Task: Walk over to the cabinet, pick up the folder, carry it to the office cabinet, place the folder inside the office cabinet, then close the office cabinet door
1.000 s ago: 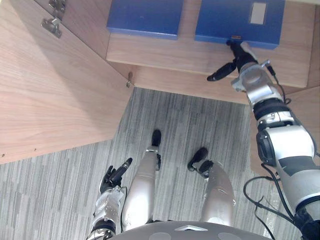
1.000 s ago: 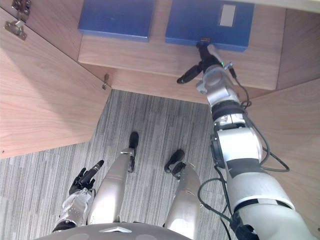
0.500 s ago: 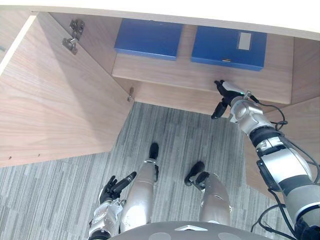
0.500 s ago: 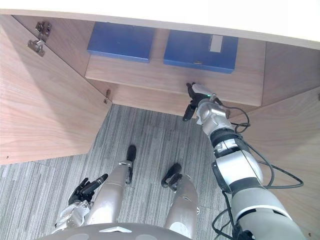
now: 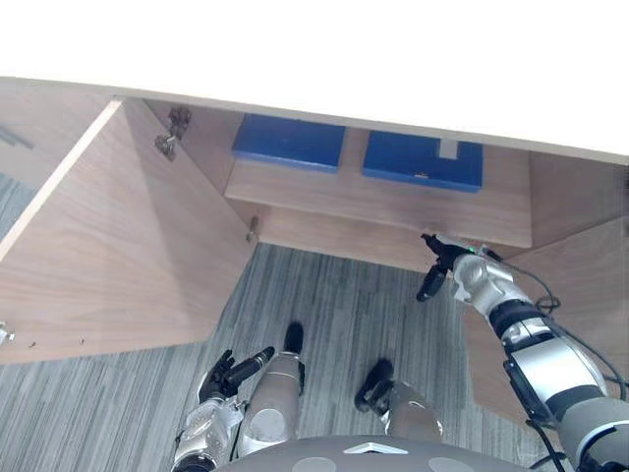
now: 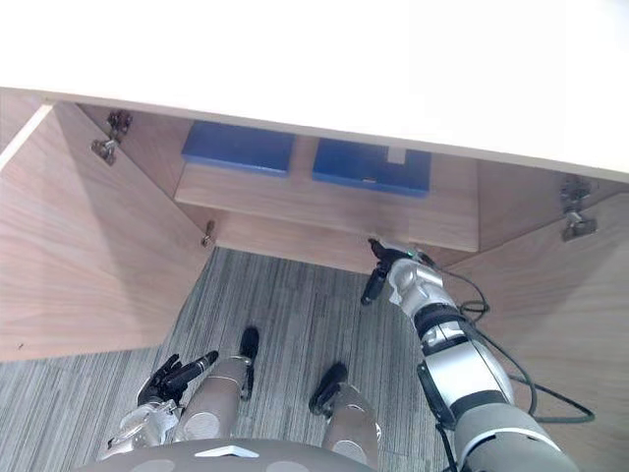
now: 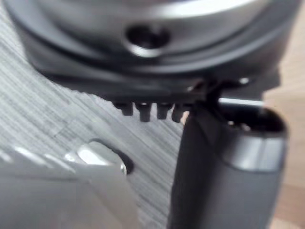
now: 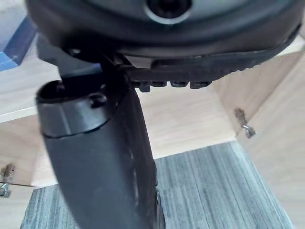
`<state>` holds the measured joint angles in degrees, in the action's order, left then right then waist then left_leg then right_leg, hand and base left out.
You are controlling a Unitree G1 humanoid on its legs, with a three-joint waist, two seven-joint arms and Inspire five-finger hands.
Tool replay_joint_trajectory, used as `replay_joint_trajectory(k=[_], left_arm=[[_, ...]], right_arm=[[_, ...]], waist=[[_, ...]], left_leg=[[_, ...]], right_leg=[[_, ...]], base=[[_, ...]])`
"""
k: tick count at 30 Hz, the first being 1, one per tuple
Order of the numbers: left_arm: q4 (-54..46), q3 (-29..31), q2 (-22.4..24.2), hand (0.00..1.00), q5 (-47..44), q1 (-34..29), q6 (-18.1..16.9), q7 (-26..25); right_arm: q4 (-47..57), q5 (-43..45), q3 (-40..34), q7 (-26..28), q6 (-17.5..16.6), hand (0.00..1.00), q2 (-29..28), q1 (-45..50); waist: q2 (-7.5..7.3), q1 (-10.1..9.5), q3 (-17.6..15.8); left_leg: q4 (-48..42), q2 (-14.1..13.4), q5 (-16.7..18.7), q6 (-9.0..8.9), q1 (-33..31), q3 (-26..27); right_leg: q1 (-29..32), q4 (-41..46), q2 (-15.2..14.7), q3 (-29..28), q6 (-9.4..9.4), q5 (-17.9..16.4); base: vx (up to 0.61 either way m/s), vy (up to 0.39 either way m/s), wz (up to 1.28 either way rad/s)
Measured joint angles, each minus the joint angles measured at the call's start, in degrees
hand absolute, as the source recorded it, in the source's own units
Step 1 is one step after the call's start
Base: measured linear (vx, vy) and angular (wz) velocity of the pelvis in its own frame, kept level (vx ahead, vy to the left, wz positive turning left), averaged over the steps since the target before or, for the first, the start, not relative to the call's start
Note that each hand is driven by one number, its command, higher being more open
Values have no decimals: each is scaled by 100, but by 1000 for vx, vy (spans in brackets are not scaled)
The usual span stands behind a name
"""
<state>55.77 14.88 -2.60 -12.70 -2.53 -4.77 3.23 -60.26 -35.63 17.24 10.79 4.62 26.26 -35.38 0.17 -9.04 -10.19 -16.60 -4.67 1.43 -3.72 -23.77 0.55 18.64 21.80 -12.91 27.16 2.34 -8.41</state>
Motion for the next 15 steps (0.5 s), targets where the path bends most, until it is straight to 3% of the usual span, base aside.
replay_joint_trajectory(k=[3,7,10,15], left_arm=[[106,-347,-187,100,462,13,2,55],[128,-914,-516,100,879,16,132,254],[99,-1193,-626,100,886,-33,117,394],[106,-1426,-639,100,1069,-30,120,476]], right_arm=[[-310,14,-144,54,-12,100,2,100],[-423,25,-131,276,-126,100,98,367],[-409,65,-75,430,-248,100,116,709],[-220,342,219,549,-400,100,7,1395]], waist=[[-7,129,64],[-150,269,220],[-235,308,345],[-230,360,499]], left_leg=[[239,-47,-9,16,330,118],[640,43,-90,139,791,438],[991,171,-176,255,1103,575],[1463,340,-312,299,1456,614]], right_leg=[[-436,-800,250,-146,73,458],[-952,-1856,403,-427,191,1077],[-1094,-2143,362,-591,248,1241],[-1196,-2249,294,-706,283,1260]], base=[[24,63,-36],[2,81,-38],[-13,74,-24],[12,60,-10]])
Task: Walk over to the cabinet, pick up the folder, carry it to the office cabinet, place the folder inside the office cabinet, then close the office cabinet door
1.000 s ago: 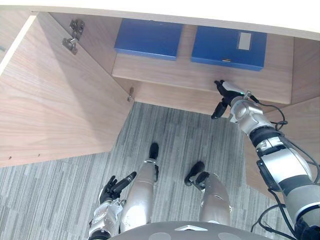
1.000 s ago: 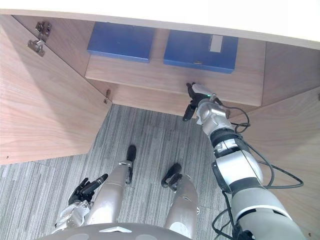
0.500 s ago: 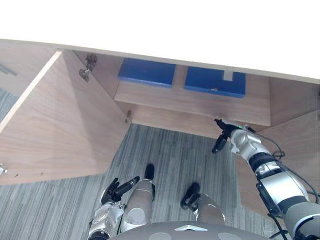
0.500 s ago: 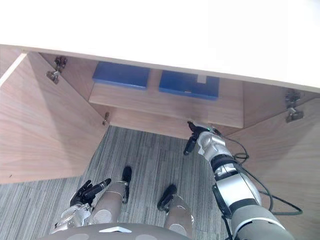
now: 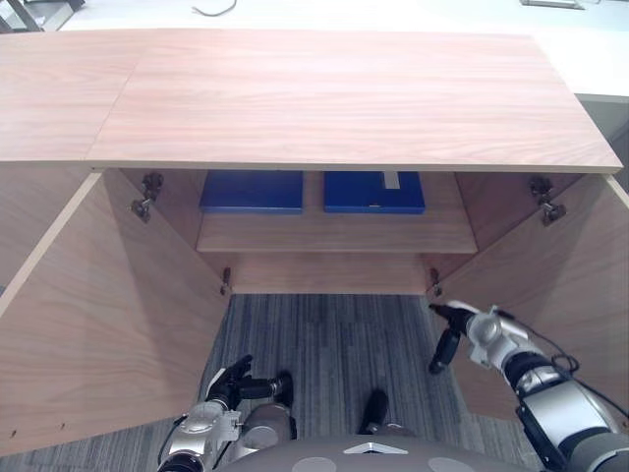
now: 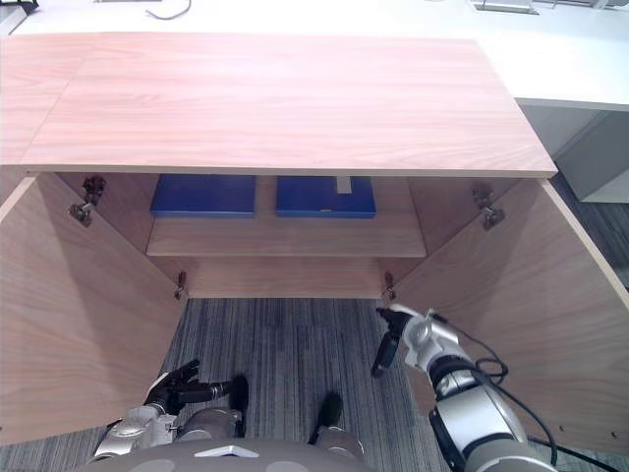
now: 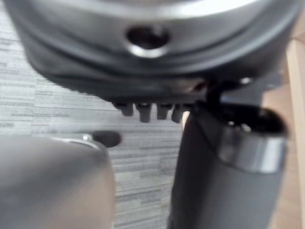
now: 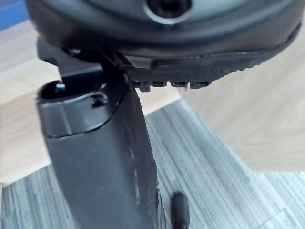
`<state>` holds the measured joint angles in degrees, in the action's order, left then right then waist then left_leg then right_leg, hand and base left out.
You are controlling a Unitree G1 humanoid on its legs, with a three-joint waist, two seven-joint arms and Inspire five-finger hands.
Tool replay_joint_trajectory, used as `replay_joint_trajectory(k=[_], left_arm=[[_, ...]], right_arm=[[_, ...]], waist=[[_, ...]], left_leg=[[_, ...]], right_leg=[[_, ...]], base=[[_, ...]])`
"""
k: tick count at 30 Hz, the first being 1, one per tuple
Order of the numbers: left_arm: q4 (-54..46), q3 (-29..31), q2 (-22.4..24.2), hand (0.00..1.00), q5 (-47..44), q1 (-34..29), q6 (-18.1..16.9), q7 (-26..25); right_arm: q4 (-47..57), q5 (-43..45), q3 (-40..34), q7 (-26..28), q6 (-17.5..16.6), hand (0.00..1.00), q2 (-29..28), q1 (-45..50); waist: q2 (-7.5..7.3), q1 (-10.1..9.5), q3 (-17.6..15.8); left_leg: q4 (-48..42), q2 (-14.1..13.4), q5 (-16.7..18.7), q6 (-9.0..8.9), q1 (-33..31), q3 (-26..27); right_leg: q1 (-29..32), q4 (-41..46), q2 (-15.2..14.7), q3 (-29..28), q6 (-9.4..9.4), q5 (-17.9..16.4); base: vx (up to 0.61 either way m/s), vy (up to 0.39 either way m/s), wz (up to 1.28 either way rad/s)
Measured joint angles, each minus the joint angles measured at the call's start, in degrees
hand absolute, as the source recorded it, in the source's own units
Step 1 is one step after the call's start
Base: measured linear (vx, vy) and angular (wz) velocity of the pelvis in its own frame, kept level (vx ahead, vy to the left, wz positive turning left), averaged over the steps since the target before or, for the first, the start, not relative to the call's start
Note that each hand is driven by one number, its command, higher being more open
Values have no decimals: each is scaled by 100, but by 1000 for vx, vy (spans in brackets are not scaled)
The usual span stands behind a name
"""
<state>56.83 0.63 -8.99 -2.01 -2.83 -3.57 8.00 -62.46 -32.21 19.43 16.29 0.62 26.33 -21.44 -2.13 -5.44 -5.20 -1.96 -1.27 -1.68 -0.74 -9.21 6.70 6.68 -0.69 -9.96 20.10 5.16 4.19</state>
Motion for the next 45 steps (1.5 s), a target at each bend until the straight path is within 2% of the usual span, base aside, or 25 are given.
replay_joint_trajectory(k=[4,6,9,15,18,19,23,27,34,37,38,39,40,41,42,45], left_arm=[[95,-35,1,100,236,-3,8,-39],[133,-32,12,100,283,-44,6,-88],[204,16,28,100,483,-107,8,-265],[413,267,295,100,486,-117,8,-869],[540,358,424,100,478,-119,0,-1042],[598,371,465,100,486,-107,-5,-1051],[705,335,488,100,489,-103,-23,-1021],[795,207,451,100,474,-94,-41,-993],[842,199,397,100,475,-95,-50,-999],[787,268,407,100,460,-97,-99,-1000],[781,390,417,100,431,-93,-128,-988],[761,477,431,100,414,-79,-141,-989],[742,586,519,100,343,-67,-154,-1027],[743,720,622,100,255,-61,-156,-1054],[775,882,707,100,207,-55,-150,-1073],[812,1281,729,100,-29,-84,-139,-1116]], right_arm=[[101,296,-167,-28,-22,100,-400,566],[-58,505,-964,-351,31,100,-864,889],[-221,920,-2234,-931,158,100,-1568,1244],[-311,3104,-4160,-2439,170,100,-2495,2120],[-329,4252,-4952,-2678,47,100,-2726,2398],[-335,4733,-5261,-2672,-105,100,-2838,2560],[-446,5517,-5490,-2580,-148,100,-2868,2784],[-488,5380,-5467,-2539,-137,100,-2838,2854],[-483,4830,-4746,-2515,-146,100,-2618,2730],[-460,4840,-4675,-2463,-159,100,-2609,2660],[-444,4839,-4639,-2419,-183,100,-2614,2596],[-446,4839,-4579,-2410,-204,100,-2618,2552],[-456,4832,-4538,-2391,-236,100,-2609,2504],[-461,4832,-4532,-2379,-251,100,-2545,2492],[-473,4829,-4594,-2382,-255,100,-2483,2475],[-477,4863,-4719,-2385,-228,100,-2598,2521]], waist=[[7,141,70],[14,185,157],[18,380,243],[33,497,421],[12,579,422],[5,602,462],[-8,668,502],[-8,734,535],[-15,734,575],[-17,696,513],[-4,684,474],[11,685,439],[63,603,365],[212,536,354],[316,503,346],[182,580,303]], left_leg=[[187,52,-44,27,253,15],[318,67,-45,28,407,76],[440,88,-49,31,537,137],[676,134,-45,29,847,344],[687,142,19,8,1033,458],[703,140,47,5,1096,522],[710,137,112,-43,1185,681],[710,137,156,-40,1211,782],[571,105,332,-52,1362,973],[-513,-87,918,-60,1119,1098],[-1132,-150,1123,5,894,845],[-1411,-145,1182,28,779,557],[-1817,-124,1421,-19,596,-155],[-1956,-138,1696,-88,572,-632],[-2000,-149,1987,-142,596,-845],[-2003,-128,2054,-83,679,-509]], right_leg=[[-184,-142,6,-52,24,31],[-233,-167,9,-142,26,33],[-312,-243,12,-195,41,45],[-427,-314,3,-382,25,34],[-574,-357,2,-482,9,24],[-602,-357,3,-529,-13,7],[-611,-360,5,-666,-12,5],[-581,-362,11,-788,3,18],[-680,-366,41,-972,4,18],[-774,-315,90,-1186,-10,8],[-744,-284,117,-1344,-4,11],[-711,-245,118,-1444,4,16],[-580,-161,192,-1681,20,28],[-498,-134,304,-1834,29,33],[-424,-138,400,-2027,76,64],[-287,11,378,-2326,50,67]], base=[[57,10,-9],[65,8,-20],[48,7,-13],[36,13,-17],[12,6,-21],[-23,1,-24],[-34,-9,-21],[-43,-10,-15],[7,-11,-15],[6,-18,-35],[-5,-20,-46],[-35,-27,-80],[-60,17,-96],[-83,95,-117],[-63,142,-86],[-50,136,-66]])
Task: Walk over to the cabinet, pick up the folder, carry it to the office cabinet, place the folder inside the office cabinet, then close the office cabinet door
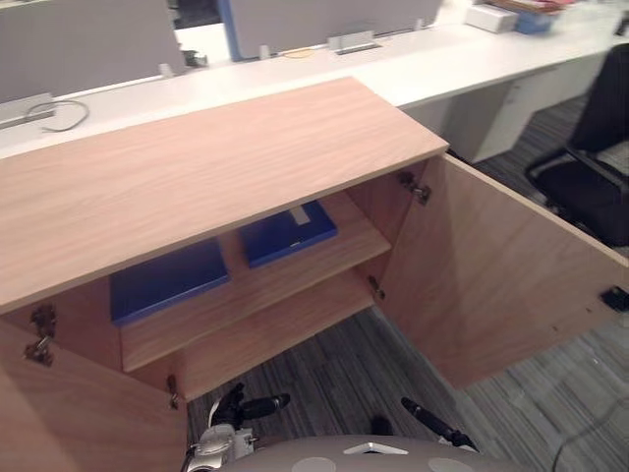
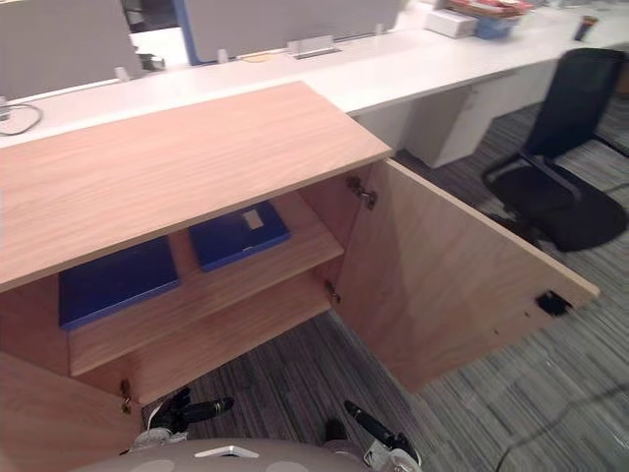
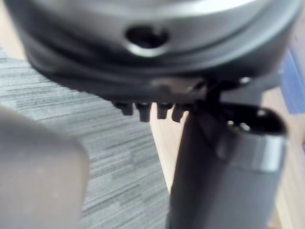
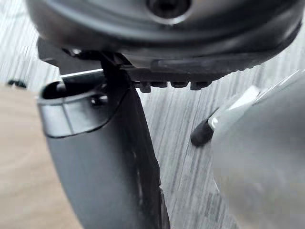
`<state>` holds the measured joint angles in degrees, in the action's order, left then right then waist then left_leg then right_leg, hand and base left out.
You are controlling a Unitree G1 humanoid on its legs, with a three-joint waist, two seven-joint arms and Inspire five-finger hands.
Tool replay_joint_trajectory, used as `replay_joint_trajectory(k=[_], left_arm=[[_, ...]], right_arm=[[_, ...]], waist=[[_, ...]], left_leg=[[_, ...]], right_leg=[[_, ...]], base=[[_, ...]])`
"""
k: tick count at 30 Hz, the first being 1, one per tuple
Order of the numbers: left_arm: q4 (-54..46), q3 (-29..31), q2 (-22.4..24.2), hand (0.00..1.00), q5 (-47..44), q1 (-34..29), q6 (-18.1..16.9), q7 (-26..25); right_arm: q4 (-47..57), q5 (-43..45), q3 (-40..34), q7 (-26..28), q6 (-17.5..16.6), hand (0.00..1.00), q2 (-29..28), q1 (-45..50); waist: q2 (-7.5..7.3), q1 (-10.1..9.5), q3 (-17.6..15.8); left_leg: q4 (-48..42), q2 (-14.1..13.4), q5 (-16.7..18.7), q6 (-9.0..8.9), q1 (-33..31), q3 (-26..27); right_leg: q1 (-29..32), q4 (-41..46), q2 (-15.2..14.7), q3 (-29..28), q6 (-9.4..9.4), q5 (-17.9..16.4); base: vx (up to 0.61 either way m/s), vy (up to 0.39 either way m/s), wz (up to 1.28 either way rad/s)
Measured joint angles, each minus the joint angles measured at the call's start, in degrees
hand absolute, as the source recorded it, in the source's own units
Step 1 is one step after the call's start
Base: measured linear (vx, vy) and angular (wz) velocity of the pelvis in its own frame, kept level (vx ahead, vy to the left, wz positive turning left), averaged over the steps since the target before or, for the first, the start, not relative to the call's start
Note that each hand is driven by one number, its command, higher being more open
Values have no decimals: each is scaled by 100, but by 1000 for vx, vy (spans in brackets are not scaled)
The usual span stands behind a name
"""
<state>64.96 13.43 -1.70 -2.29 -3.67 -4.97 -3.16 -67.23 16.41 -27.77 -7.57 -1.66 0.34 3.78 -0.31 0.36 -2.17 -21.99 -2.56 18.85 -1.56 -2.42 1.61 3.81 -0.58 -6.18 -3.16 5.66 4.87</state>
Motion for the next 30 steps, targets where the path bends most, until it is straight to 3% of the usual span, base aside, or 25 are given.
replay_joint_trajectory(k=[5,13,20,21,23,24,26,27,28,30], left_arm=[[26,523,-41,100,-630,-36,29,-46],[-42,35,-26,100,87,43,5,9],[-227,-194,-49,100,338,89,-14,-75],[-268,-192,-57,100,349,92,-18,-120],[-268,-191,-43,100,365,92,-7,-173],[-269,-196,-31,100,365,92,-4,-173],[-279,-216,-55,100,373,85,-2,-159],[-276,-251,-87,100,375,85,-1,-158],[-233,-298,-108,100,379,90,4,-153],[-134,-599,-88,100,437,118,10,-22]], right_arm=[[54,1,19,141,25,100,-94,93],[268,-31,441,267,17,100,19,179],[450,-25,895,279,-4,100,120,168],[456,-22,885,269,2,100,118,177],[470,-29,792,270,18,100,147,268],[469,-36,776,265,16,100,163,391],[519,-46,523,219,-1,100,101,525],[510,-86,484,222,1,100,86,516],[493,-189,437,232,5,100,60,503],[390,-440,305,316,5,100,208,404]], waist=[[-176,-17,-54],[-113,-3,-96],[-161,-17,-401],[-173,-14,-429],[-120,3,-454],[-85,1,-455],[-105,-7,-442],[-151,-11,-442],[-184,-10,-428],[16,10,-422]], left_leg=[[245,24,-33,64,199,463],[841,106,-227,157,794,778],[919,169,-206,171,1202,1513],[904,115,-201,179,1203,1657],[854,-52,-206,176,1195,1836],[828,-168,-213,162,1196,1869],[843,-389,-291,25,1218,2048],[836,-376,-297,-2,1230,2098],[841,-358,-305,-43,1209,2112],[1261,-338,-373,47,1210,1858]], right_leg=[[236,234,-33,-274,3,2],[221,550,-70,-5,-14,-72],[624,1526,-75,58,12,-327],[663,1538,-142,315,-72,-380],[829,2343,-393,1017,-550,-733],[814,2771,-565,1361,-634,-823],[656,3139,-1057,1846,-618,-918],[647,3015,-1094,1892,-504,-892],[622,2942,-1022,1982,-466,-922],[627,2425,-740,2164,-490,-923]], base=[[-6,50,-42],[44,10,-18],[-76,-17,-45],[-123,-58,-44],[-54,-73,-29],[50,-84,-16],[132,-176,-44],[123,-187,-59],[60,-162,-65],[23,-167,-84]])
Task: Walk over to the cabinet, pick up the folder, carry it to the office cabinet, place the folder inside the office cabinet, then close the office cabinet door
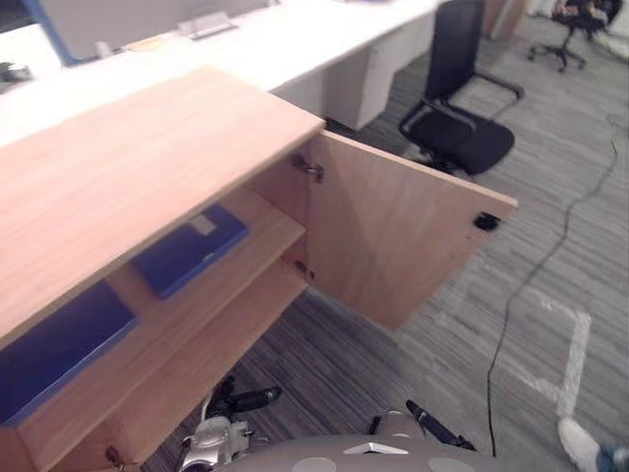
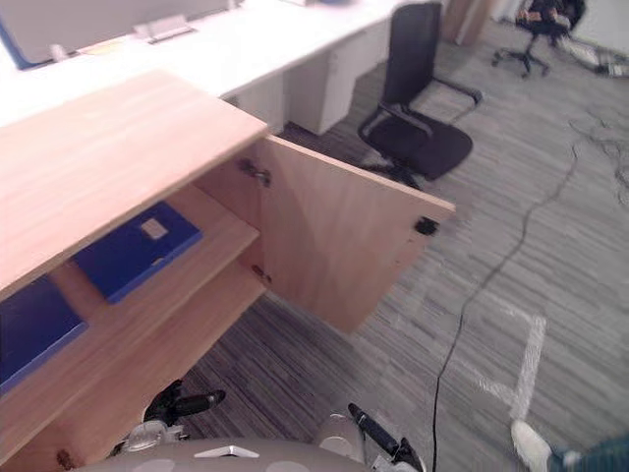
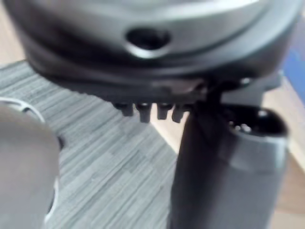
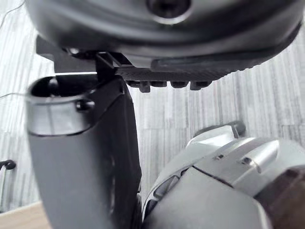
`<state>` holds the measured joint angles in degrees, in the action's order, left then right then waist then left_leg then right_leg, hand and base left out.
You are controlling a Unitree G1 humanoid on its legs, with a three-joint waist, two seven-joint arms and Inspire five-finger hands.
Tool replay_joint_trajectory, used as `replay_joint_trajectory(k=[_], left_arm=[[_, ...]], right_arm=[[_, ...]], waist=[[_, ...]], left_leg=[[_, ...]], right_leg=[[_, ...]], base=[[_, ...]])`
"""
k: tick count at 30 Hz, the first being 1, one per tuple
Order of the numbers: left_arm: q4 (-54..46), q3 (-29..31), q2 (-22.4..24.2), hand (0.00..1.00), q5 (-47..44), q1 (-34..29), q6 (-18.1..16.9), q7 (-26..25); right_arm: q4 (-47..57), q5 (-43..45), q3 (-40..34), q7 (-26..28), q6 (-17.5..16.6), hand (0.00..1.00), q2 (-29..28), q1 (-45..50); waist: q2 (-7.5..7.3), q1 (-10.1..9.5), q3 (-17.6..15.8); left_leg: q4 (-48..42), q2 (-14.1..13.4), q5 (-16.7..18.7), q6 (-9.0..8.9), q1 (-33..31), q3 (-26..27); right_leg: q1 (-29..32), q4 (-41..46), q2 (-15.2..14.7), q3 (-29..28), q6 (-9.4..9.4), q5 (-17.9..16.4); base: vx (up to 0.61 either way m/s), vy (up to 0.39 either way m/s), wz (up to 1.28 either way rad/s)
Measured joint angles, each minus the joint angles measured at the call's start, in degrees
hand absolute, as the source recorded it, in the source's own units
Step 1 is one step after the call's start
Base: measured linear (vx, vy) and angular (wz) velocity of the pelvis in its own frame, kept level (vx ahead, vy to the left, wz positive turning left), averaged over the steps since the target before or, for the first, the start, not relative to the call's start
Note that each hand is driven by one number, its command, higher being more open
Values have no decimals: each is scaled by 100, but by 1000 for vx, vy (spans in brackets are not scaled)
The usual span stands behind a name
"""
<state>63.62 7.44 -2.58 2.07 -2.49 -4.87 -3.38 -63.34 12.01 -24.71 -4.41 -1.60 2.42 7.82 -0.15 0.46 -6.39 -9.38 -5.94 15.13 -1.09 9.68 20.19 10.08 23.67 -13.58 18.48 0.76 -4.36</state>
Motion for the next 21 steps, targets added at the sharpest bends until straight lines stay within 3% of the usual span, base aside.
replay_joint_trajectory(k=[2,5,6,7,8,9,10,13,15,17,21], left_arm=[[9,-114,26,100,38,16,0,57],[37,-218,-22,100,31,29,9,92],[36,-224,-52,100,30,39,12,86],[9,-262,-30,100,31,32,12,71],[-13,-263,-50,100,31,24,12,61],[-53,-268,-136,100,33,20,17,30],[-114,-214,-253,100,-35,22,21,-43],[-110,-196,-306,100,-173,-8,26,-138],[-114,-196,-208,100,-237,-6,27,-154],[-144,-202,-133,100,-234,19,28,-145],[-312,-214,13,100,-203,-2,8,-99]], right_arm=[[-164,-45,-82,12,21,100,44,-148],[-336,-46,-174,65,115,100,75,-312],[-343,-46,-162,67,132,100,62,-334],[-335,-43,-176,74,133,100,81,-375],[-337,-33,-189,74,138,100,73,-385],[-335,-26,-232,104,119,100,37,-399],[-398,-49,-175,112,134,100,18,-365],[-459,-36,-156,143,158,100,3,-405],[-461,-31,-172,121,122,100,29,-405],[-462,-29,-167,115,122,100,52,-413],[-618,-31,-243,123,137,100,200,-453]], waist=[[56,17,13],[58,125,-26],[15,129,-40],[95,141,-51],[53,144,-45],[-123,143,-40],[-252,110,16],[-209,118,-8],[-133,126,-47],[-105,128,-31],[-7,127,5]], left_leg=[[267,95,-139,-26,39,-11],[236,11,-179,-50,-43,275],[242,-2,-206,-119,-97,387],[249,-59,-248,-193,-223,494],[249,-68,-267,-223,-305,531],[258,-64,-313,-300,-376,540],[257,-118,-380,-412,-424,564],[250,-426,-555,-589,-387,595],[251,-509,-679,-696,-315,606],[177,-535,-881,-694,-305,599],[553,-505,-808,-696,-195,374]], right_leg=[[89,-248,103,2,21,13],[184,-542,274,-5,36,234],[194,-736,294,-8,126,317],[266,-805,269,59,155,251],[377,-584,166,191,150,114],[484,-91,-81,415,298,-171],[396,-250,-138,599,338,-251],[173,-692,350,615,134,-81],[36,-904,515,586,30,-12],[-142,-1312,649,483,-42,156],[-551,-2037,840,325,-36,507]], base=[[-5,-101,-76],[-55,-78,-55],[-76,-7,-30],[-80,1,-23],[0,0,0],[82,-67,-5],[126,-110,-15],[106,-195,-25],[91,-134,-26],[81,-88,-33],[39,47,-28]])
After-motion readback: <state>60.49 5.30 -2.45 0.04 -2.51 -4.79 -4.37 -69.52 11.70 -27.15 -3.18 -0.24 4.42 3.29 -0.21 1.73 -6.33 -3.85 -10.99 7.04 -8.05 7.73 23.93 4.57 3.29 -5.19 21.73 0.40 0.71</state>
